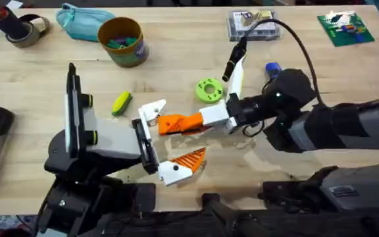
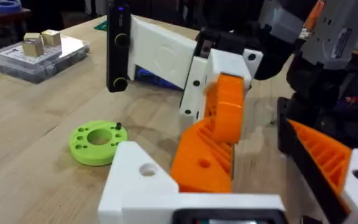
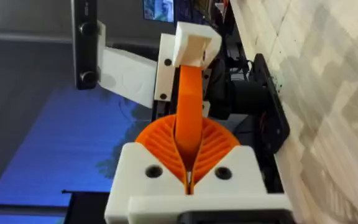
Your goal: Pick up the gripper from the table and insert it into the empty holder that is missing its gripper. Then pick up a screw, insert it into the mounting hole, and use the screwdriver to tighten it. Finally, clean up the table by picking up the vegetable and placing it into the bucket.
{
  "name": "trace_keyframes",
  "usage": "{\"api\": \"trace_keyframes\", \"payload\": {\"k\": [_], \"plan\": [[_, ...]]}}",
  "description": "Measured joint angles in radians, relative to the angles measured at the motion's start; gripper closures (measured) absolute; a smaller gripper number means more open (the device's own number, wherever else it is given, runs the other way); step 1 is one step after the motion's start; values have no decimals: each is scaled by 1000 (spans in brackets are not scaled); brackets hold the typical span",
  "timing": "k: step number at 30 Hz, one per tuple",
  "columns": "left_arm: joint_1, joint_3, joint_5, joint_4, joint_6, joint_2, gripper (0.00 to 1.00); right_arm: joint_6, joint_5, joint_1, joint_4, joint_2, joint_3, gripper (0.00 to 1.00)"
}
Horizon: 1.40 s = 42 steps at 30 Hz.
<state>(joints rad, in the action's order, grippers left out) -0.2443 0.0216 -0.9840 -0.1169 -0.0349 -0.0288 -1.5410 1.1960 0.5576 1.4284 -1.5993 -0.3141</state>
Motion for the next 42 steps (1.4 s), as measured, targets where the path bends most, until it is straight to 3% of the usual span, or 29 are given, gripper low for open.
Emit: {"api": "trace_keyframes", "payload": {"k": [33,42], "plan": [[0,0,0,0,0,0,14,-53,-74,10,0,0,0,979],[3,0,8,0,-11,0,14,-64,-81,28,18,-62,-39,979]]}}
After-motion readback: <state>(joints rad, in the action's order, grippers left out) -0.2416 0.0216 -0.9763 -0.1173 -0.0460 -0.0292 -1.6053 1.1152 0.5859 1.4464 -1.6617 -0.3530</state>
